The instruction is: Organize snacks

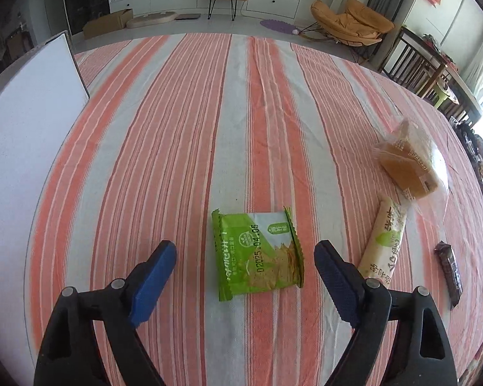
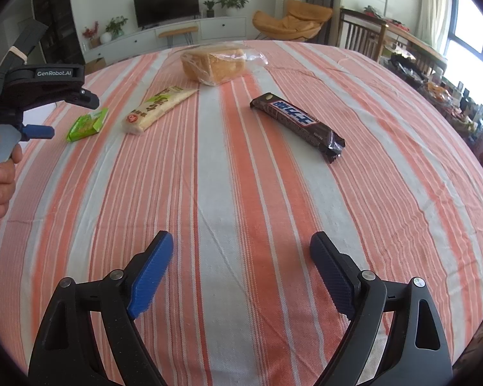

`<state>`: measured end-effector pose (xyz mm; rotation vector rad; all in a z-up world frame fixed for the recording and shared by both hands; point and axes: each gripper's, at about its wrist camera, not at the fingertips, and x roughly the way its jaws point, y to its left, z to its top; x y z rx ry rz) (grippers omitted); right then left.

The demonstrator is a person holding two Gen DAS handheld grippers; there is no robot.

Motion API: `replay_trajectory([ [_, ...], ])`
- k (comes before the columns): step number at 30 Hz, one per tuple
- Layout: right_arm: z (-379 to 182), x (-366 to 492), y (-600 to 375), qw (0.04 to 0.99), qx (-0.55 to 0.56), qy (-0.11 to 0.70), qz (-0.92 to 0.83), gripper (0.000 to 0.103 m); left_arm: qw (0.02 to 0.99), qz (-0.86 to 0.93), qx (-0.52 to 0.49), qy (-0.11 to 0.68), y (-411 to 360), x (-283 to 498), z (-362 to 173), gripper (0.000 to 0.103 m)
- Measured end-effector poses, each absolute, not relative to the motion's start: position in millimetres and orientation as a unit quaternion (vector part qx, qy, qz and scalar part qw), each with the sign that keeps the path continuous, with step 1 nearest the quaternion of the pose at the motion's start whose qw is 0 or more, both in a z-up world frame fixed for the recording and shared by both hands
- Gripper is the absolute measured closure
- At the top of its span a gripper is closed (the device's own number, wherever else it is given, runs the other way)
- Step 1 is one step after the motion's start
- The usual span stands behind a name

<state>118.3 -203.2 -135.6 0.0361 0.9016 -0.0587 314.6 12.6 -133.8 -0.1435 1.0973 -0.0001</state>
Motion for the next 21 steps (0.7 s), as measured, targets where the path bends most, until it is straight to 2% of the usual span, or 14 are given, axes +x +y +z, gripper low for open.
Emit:
replay_trajectory([
  [1, -135.4, 118.1, -203.6, 0.899, 0.017, 0.436, -0.029, 0.013, 0.860, 0.006, -0.050, 0.507, 7.3, 312.4, -134.0, 0.024],
  [2, -135.3, 118.1, -203.6, 0.900, 0.017, 0.436, -0.029, 0.013, 0.863, 0.004, -0.040, 0.504, 4.7, 310.7, -134.7, 0.033],
  [3, -135.5, 118.3, -203.2, 0.900, 0.017, 0.436, -0.029, 0.013, 0.868, -0.004, -0.032, 0.495, 2.9, 306.8, -133.6, 0.052],
  [8, -135.9, 118.2, -203.1, 0.899, 0.017, 0.436, -0.028, 0.013, 0.876, -0.029, -0.009, 0.481, 10.6, 270.7, -133.8, 0.052],
  [17, -135.9, 118.1, -202.7, 0.899, 0.017, 0.436, -0.028, 0.013, 0.872, -0.082, 0.001, 0.482, 48.1, 155.7, -132.3, 0.051],
  [19, -135.6, 118.0, -203.3, 0.899, 0.017, 0.436, -0.028, 0.013, 0.876, -0.082, 0.007, 0.474, 52.9, 144.2, -133.1, 0.046],
  [21, -135.9, 118.1, -202.8, 0.899, 0.017, 0.436, -0.028, 0.013, 0.880, -0.078, 0.022, 0.468, 53.5, 138.9, -137.5, 0.022],
])
